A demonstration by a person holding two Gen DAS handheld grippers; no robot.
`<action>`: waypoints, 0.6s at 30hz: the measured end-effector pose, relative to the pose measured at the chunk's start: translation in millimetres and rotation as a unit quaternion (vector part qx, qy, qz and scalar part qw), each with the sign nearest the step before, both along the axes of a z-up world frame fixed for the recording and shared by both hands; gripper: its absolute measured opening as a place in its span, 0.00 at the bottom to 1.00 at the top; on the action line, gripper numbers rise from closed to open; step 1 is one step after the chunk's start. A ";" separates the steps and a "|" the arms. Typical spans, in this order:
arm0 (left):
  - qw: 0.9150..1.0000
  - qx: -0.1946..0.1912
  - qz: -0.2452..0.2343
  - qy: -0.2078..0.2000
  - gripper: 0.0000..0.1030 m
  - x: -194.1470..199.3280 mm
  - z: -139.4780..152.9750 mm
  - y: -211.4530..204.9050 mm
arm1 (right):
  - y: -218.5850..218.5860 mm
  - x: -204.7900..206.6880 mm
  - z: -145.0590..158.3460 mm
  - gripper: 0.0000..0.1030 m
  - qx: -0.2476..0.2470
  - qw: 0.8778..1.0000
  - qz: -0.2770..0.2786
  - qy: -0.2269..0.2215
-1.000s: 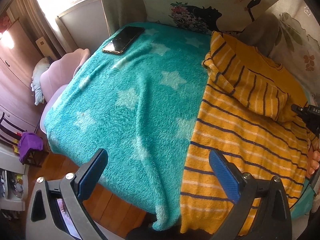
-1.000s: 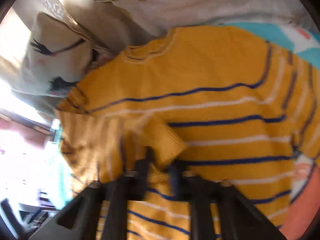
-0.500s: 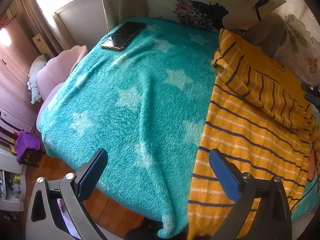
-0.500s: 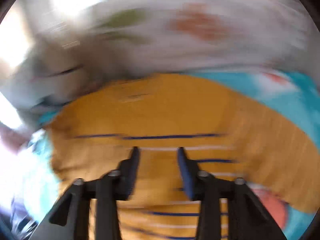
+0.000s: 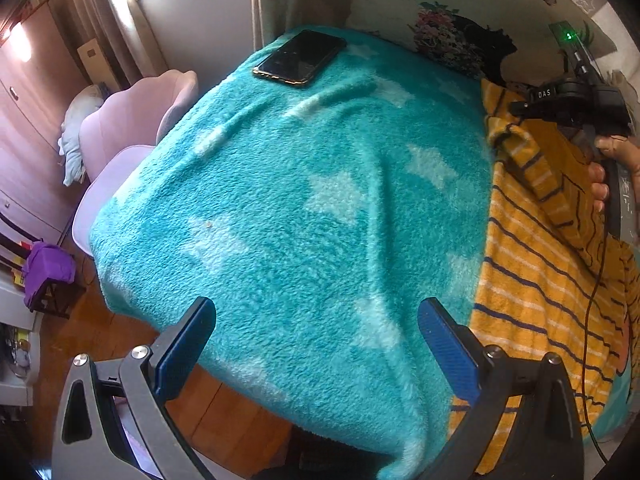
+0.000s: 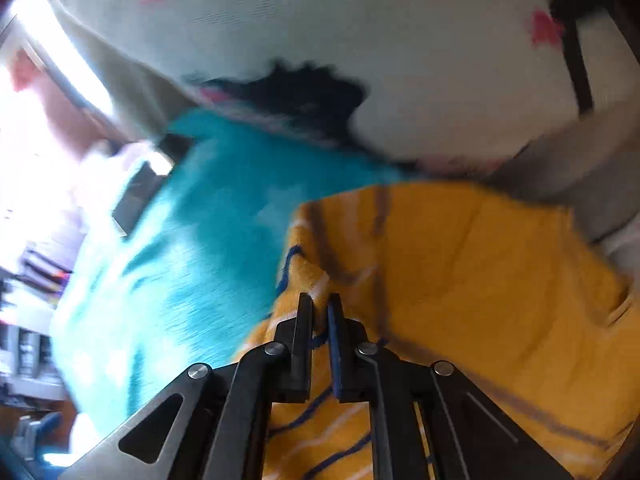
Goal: Fold small clothes
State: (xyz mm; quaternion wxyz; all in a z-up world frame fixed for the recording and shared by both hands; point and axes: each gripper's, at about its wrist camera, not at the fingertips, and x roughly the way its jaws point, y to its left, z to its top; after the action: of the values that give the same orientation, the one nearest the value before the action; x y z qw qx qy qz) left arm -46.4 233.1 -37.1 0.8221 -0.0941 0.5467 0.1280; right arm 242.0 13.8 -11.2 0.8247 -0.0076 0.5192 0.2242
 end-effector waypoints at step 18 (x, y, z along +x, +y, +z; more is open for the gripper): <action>1.000 -0.013 -0.015 -0.006 0.98 15.5 -2.9 14.2 | -121.4 -128.5 6.9 0.52 -0.004 0.982 -0.183 -0.044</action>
State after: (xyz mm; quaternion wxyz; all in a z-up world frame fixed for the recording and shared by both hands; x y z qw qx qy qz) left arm -30.9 247.3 -40.1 0.8259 -0.0977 0.5447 0.1081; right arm 113.5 -107.6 -4.3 0.8738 0.0741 0.4760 0.0665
